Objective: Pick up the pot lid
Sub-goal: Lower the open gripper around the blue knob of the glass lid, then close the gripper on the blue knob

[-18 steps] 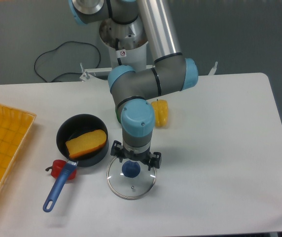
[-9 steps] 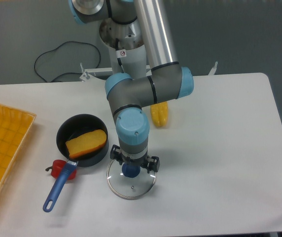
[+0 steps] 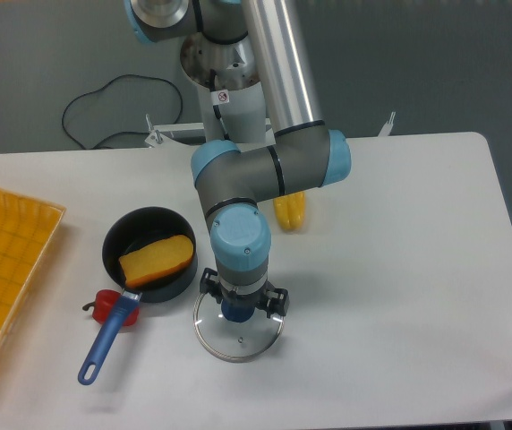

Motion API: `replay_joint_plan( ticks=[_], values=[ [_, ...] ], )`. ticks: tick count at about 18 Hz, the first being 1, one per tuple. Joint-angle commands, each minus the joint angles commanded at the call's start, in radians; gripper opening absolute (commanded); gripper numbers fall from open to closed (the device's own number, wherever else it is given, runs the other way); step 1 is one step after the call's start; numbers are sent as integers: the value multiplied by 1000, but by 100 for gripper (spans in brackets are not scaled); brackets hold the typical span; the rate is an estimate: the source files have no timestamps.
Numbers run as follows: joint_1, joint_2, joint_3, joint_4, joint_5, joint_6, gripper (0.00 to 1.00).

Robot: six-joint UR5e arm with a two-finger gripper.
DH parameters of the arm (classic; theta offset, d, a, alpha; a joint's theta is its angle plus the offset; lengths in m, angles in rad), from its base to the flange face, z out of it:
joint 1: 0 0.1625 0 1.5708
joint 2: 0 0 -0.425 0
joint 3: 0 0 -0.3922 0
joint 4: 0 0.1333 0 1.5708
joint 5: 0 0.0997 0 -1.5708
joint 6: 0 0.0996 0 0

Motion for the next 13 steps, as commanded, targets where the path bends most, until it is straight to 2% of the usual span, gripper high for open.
replay_joint_plan(
  ticks=[4, 6, 13],
  values=[
    [-5, -11, 0, 9, 0, 3, 100],
    [-6, -18, -5, 44, 0, 2, 100],
    [-12, -17, -11, 41, 5, 3, 100]
  ],
)
